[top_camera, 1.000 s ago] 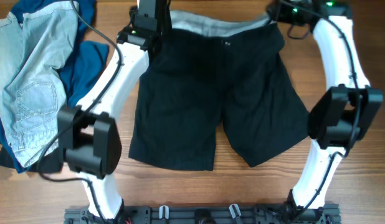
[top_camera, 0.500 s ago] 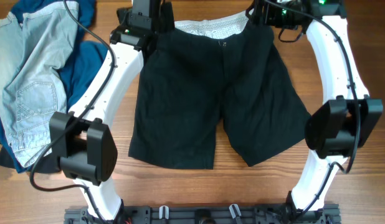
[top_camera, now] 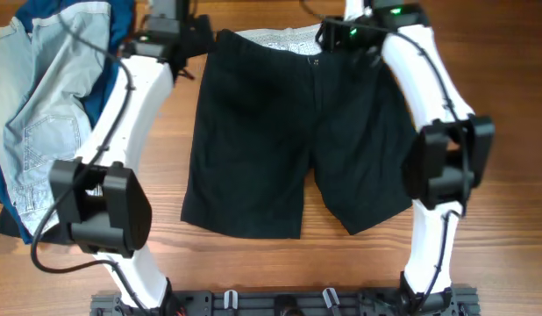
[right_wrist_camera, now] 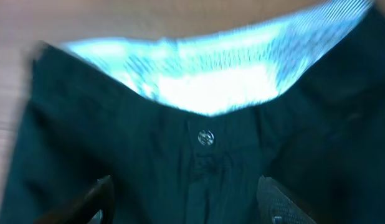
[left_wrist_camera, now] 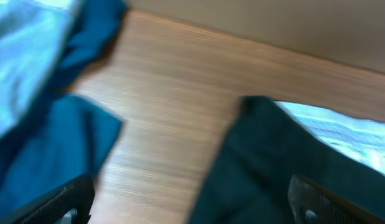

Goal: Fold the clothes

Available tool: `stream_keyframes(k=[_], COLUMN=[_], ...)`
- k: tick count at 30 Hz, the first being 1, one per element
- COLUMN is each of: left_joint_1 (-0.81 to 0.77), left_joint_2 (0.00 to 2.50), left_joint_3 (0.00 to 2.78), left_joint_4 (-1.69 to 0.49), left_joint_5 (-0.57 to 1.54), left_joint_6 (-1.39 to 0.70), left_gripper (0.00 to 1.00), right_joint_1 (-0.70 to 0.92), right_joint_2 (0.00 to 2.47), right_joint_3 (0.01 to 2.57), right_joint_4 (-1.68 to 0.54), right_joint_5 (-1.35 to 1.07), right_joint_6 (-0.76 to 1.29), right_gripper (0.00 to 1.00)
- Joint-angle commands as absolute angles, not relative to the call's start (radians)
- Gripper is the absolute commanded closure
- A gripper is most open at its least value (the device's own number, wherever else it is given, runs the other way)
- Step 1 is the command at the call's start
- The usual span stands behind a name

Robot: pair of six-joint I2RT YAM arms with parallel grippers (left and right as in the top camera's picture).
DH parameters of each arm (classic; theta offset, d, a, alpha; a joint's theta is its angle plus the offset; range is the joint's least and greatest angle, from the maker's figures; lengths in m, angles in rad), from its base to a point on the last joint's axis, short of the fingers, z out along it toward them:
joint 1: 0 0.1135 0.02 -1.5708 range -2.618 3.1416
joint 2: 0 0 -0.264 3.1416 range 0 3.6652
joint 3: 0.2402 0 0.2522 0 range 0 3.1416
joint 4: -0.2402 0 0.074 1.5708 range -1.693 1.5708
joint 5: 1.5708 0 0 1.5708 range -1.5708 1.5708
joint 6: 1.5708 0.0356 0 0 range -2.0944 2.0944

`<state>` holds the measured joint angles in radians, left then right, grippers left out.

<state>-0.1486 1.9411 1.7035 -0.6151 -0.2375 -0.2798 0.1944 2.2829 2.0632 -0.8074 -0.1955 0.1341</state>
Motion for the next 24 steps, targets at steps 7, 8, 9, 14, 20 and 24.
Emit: stream_keyframes(k=[7,8,9,14,20,24], left_joint_1=[-0.076,-0.076,-0.076,-0.076,-0.076,-0.076], left_joint_2=[1.934,1.934,1.934,1.934,1.934,1.934], left_joint_3=[1.715,1.715,1.715,1.715,1.715,1.715], left_joint_4=[-0.670,-0.670,-0.670,-0.670,-0.670,-0.670], left_joint_5=[-0.231,-0.231,-0.231,-0.231,-0.231,-0.228], left_joint_6=[-0.308,-0.308,-0.308,-0.308,-0.309,-0.324], left_gripper=[0.00,0.00,0.00,0.01,0.01,0.00], right_joint_1=[0.282,0.285,0.287,0.301,0.319,0.321], right_joint_2=[2.407,2.409,2.412,2.429,2.452,2.453], right_joint_3=[2.068,2.068,2.068,2.068,2.068,2.068], right_joint_4=[-0.811,-0.814,-0.818,-0.833,-0.830,-0.823], right_joint_5=[0.040,0.059,0.074,0.075,0.074,0.075], right_joint_6=[0.162,0.173,0.187,0.213,0.216,0.219], right_gripper=[0.31,0.31,0.32,0.38,0.39,0.47])
